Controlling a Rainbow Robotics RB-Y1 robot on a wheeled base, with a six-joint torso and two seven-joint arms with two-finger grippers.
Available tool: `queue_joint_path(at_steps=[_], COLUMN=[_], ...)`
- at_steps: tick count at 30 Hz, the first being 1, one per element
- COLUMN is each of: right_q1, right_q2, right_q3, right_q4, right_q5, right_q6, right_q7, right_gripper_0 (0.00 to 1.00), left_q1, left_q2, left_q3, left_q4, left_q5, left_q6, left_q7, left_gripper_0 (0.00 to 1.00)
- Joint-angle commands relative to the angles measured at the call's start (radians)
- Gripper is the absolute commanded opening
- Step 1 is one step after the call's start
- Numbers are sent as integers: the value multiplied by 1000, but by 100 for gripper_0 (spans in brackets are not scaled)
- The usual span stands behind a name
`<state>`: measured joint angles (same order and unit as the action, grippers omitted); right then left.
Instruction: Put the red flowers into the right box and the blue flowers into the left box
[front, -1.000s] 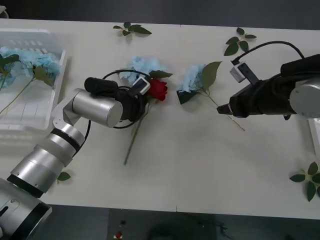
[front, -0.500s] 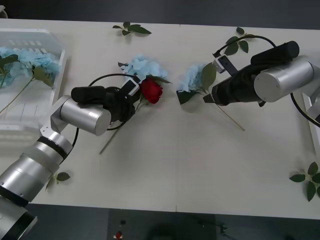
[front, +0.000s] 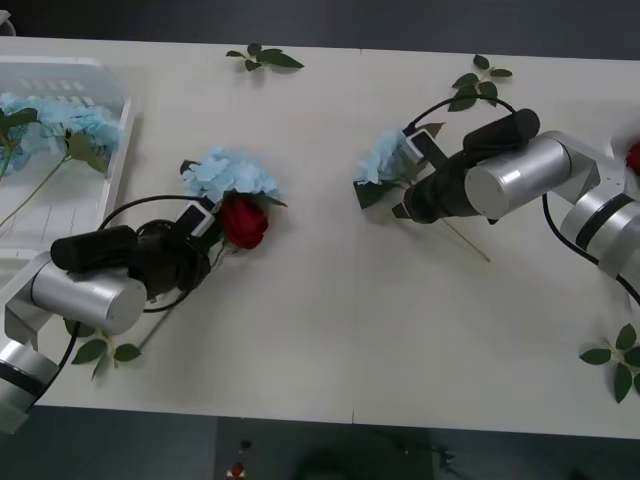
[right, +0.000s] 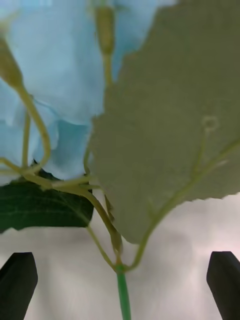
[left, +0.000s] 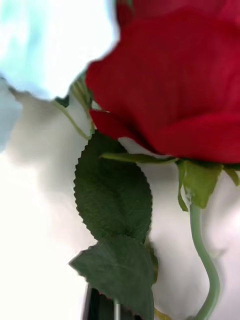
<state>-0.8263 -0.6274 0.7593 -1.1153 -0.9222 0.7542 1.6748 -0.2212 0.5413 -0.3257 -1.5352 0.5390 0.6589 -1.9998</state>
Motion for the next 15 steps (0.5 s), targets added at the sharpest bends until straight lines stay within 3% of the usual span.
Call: queue_joint_path(at_steps=[1, 2, 4, 6, 7, 8, 9, 15], right_q1=[-39, -39, -39, -39, -39, -39, -39, -39], right_q2=[5, 8, 8, 11, 11, 11, 11, 11], right_q3=[-14, -12, -14, -12, -12, -14, -14, -12], right_q4=[-5, -5, -5, -5, -5, -5, -5, -5], right_q5=[14, 13, 13, 13, 13, 10, 8, 2], right_q6=[-10, -13, -15, -22, -22, -24, -26, -36], right_q7=[39, 37, 37, 34, 34, 34, 34, 34], right_gripper_0=[22, 1, 0, 0, 0, 0, 0, 0], left_q1=[5, 3, 2, 3, 3, 3, 2, -1], left_q2=[6, 6, 6, 5, 5, 5, 5, 5], left_q3=[0, 5, 14, 50, 50, 73, 79, 123], left_q4=[-29, -46, -59, -86, -86, -92, -95, -106], left_q5=[84, 99, 110, 144, 144, 165, 173, 194], left_q6=[7, 7, 7, 7, 7, 7, 8, 8], left_q7=[13, 13, 13, 13, 13, 13, 12, -7], left_gripper_0=[63, 70, 75, 86, 86, 97, 100, 100])
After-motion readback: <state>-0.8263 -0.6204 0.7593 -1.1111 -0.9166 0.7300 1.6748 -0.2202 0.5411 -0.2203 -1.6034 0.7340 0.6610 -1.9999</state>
